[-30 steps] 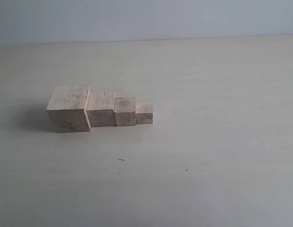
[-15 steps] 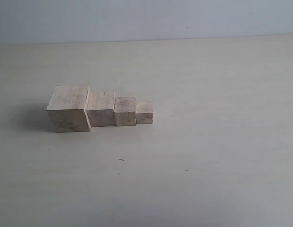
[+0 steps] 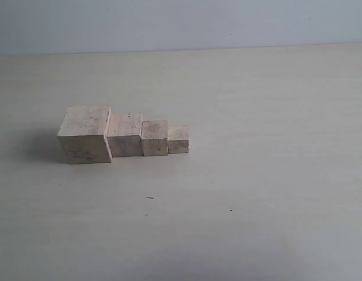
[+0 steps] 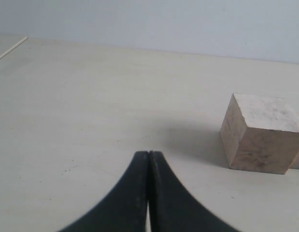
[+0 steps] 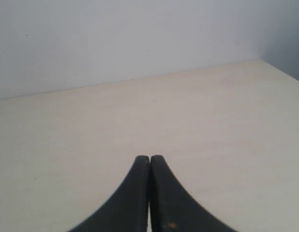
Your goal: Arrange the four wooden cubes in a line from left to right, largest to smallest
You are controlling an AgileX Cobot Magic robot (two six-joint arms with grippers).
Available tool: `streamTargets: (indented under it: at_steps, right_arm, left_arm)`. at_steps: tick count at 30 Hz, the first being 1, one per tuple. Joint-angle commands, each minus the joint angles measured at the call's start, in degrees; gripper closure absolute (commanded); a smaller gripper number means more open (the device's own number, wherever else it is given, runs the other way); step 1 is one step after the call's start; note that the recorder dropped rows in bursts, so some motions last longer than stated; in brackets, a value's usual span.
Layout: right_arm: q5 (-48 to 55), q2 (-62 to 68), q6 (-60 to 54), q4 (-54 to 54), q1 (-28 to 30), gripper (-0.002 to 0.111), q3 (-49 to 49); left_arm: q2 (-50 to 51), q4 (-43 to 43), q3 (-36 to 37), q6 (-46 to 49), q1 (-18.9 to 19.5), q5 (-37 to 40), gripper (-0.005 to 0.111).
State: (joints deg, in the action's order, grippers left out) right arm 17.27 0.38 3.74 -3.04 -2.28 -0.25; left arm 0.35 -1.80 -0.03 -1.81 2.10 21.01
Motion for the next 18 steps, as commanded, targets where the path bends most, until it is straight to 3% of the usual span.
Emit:
streamTargets:
  at_steps: [1, 18]
  right_arm:
    - [2.6, -0.4, -1.1, 0.6, 0.3, 0.108, 0.3]
    - [2.7, -0.4, -0.7, 0.5, 0.3, 0.108, 0.3]
  left_arm:
    - [-0.3, -0.3, 0.0, 0.1, -0.4, -0.7, 0.107]
    - [-0.3, -0.3, 0.0, 0.1, -0.4, -0.7, 0.107]
